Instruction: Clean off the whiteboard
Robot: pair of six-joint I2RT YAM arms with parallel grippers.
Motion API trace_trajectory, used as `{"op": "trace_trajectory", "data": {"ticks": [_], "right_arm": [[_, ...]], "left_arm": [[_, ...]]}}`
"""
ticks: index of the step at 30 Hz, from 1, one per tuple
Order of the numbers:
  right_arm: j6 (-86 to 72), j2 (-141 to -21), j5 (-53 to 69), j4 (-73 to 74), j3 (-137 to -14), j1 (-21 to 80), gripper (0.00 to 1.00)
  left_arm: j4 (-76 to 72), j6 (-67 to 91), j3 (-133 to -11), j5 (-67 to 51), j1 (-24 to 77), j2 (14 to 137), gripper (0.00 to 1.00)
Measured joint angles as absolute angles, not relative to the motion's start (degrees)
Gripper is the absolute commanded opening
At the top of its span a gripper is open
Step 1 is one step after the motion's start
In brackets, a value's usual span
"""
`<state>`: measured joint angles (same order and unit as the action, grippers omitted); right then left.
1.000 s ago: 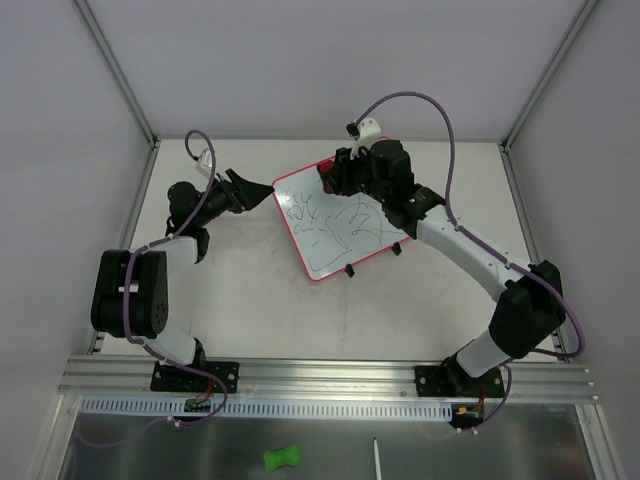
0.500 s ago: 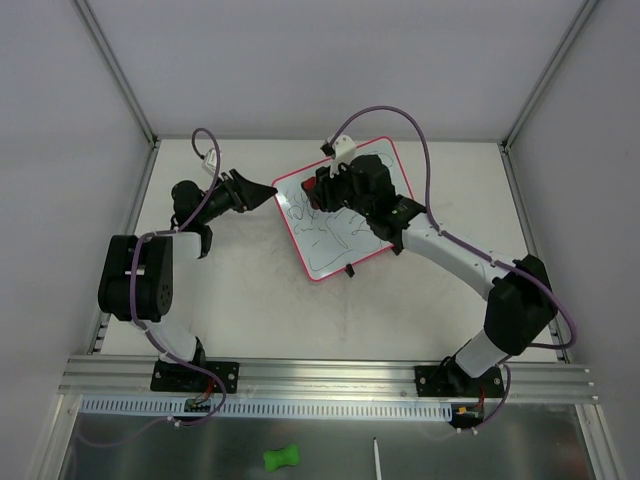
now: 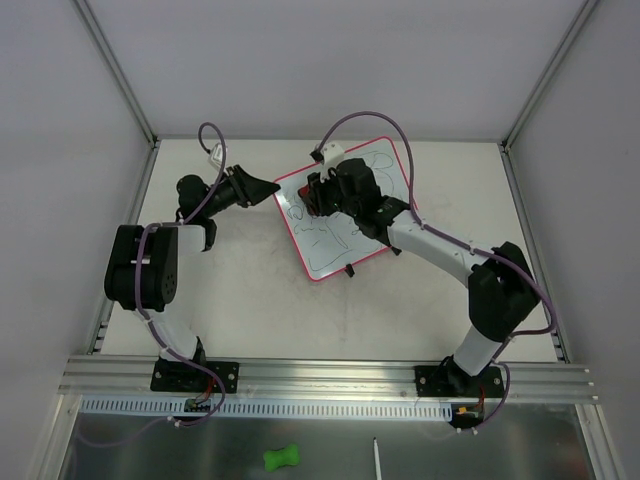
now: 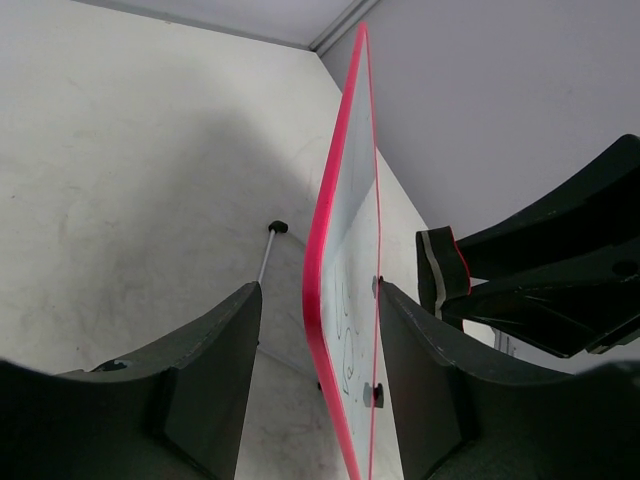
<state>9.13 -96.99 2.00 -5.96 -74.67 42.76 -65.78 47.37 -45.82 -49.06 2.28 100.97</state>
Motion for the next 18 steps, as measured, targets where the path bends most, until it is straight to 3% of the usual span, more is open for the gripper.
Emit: {"op": "trace_trajectory", "data": {"ticks": [10,14,18], "right_arm": [[9.34,-99.96,-1.52,-5.23,-78.22,44.21,0.0],[9.39,-100.33,-2.76,-5.06,-78.74,44.47,0.0],[9.54,-102.1,-4.69,-5.23,-80.44,45.01,0.0]], "left_arm": [[-65.69,47.16,-48.12,-49.47,3.42,102.8,0.21],[-65.65,47.29,-48.58,-49.6,3.44,103.35,0.0],[-65.69,48.14,-49.06,-50.48,3.44,103.53,0.0]]}}
